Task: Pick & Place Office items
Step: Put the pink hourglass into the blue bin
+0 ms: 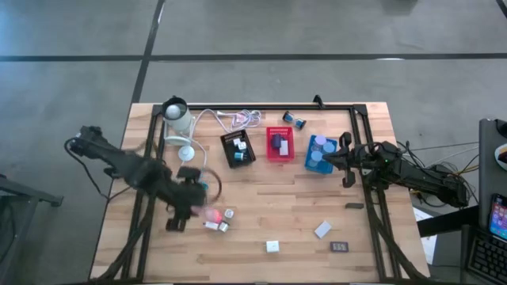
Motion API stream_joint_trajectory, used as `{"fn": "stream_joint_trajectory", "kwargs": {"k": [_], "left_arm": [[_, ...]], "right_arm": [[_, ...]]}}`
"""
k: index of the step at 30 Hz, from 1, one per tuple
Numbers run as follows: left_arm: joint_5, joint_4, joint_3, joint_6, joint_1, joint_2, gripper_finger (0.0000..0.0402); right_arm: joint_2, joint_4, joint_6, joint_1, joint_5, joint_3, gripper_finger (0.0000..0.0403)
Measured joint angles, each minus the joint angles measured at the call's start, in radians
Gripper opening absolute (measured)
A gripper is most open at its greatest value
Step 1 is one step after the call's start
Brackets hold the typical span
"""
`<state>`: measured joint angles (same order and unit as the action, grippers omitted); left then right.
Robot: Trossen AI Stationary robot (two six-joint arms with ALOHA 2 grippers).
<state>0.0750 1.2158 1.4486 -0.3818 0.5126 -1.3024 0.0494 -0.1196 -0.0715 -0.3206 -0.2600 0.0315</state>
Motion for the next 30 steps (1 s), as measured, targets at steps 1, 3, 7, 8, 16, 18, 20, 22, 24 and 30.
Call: {"fn": "stream_joint_trajectory", "kwargs": {"k": [1, 3, 7, 8, 16, 18, 20, 22, 24, 30], "left_arm": [[0.000, 0.000, 0.000, 0.030, -0.027, 0.020, 0.0204], [0.005, -0.007, -0.009, 0.084, -0.080, 0.062, 0.0204], [0.004, -0.056, -0.054, 0.118, -0.183, 0.162, 0.0204], [0.005, -0.064, -0.068, 0.111, -0.204, 0.187, 0.0204], [-0.002, -0.136, -0.247, 0.054, -0.243, 0.365, 0.0204], [-0.001, -0.201, -0.313, 0.043, -0.240, 0.418, 0.0204], [0.000, -0.276, -0.385, 0.023, -0.240, 0.479, 0.0204], [0.020, -0.348, -0.457, 0.008, -0.240, 0.534, 0.0204], [0.047, -0.407, -0.525, -0.007, -0.240, 0.582, 0.0204], [0.076, -0.614, -0.713, 0.014, -0.240, 0.691, 0.0204]], "right_arm": [[0.000, 0.000, 0.001, 0.000, 0.000, 0.000, 0.0008], [0.000, 0.000, 0.004, 0.000, 0.000, 0.000, 0.0008], [0.000, 0.002, 0.004, 0.000, 0.000, 0.000, 0.0008], [0.000, 0.003, 0.004, 0.000, 0.000, 0.000, 0.0008], [0.000, 0.005, 0.004, 0.000, -0.001, 0.000, 0.0008], [0.000, 0.005, 0.004, 0.000, 0.000, 0.000, 0.0008], [0.000, 0.005, 0.002, 0.000, -0.001, 0.000, 0.0008], [0.000, 0.005, 0.002, 0.000, -0.001, 0.000, 0.0008], [0.000, 0.005, 0.000, 0.000, -0.001, 0.000, 0.0008], [0.000, 0.006, 0.000, 0.000, 0.000, 0.000, 0.0008]]}}
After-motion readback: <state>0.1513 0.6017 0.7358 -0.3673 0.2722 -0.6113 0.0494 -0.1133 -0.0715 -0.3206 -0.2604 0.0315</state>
